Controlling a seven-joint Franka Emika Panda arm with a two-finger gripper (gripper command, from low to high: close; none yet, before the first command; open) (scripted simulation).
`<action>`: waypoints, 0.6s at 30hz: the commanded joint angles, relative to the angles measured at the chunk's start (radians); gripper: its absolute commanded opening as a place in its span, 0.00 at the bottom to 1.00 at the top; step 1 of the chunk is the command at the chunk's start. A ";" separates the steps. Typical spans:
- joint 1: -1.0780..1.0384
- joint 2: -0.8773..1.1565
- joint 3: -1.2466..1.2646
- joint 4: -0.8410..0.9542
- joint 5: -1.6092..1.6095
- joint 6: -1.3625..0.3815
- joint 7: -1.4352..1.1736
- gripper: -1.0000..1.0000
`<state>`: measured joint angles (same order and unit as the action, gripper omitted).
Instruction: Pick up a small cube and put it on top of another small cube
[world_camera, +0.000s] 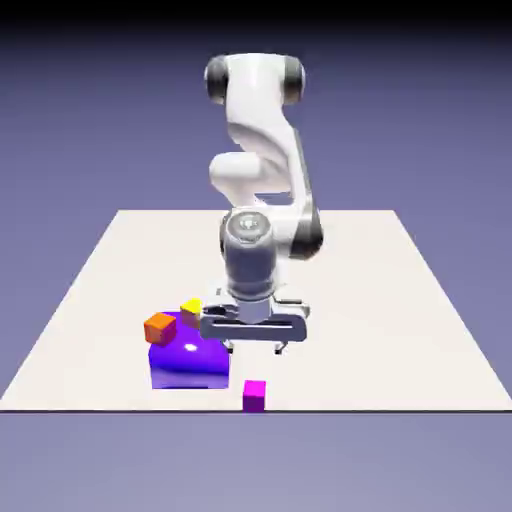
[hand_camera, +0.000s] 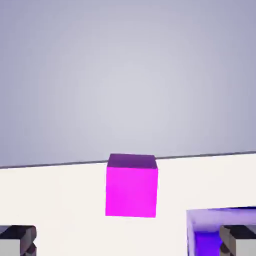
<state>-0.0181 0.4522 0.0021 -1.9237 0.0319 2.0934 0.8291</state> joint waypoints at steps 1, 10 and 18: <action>-0.001 0.036 0.000 0.031 0.001 -0.033 0.003 0.50; -0.004 0.250 0.002 0.096 0.009 -0.041 0.013 0.50; 0.014 0.199 -0.044 0.180 -0.023 -0.203 -0.051 0.00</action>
<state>-0.0042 0.6512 -0.0422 -1.7434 0.0114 1.8904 0.7773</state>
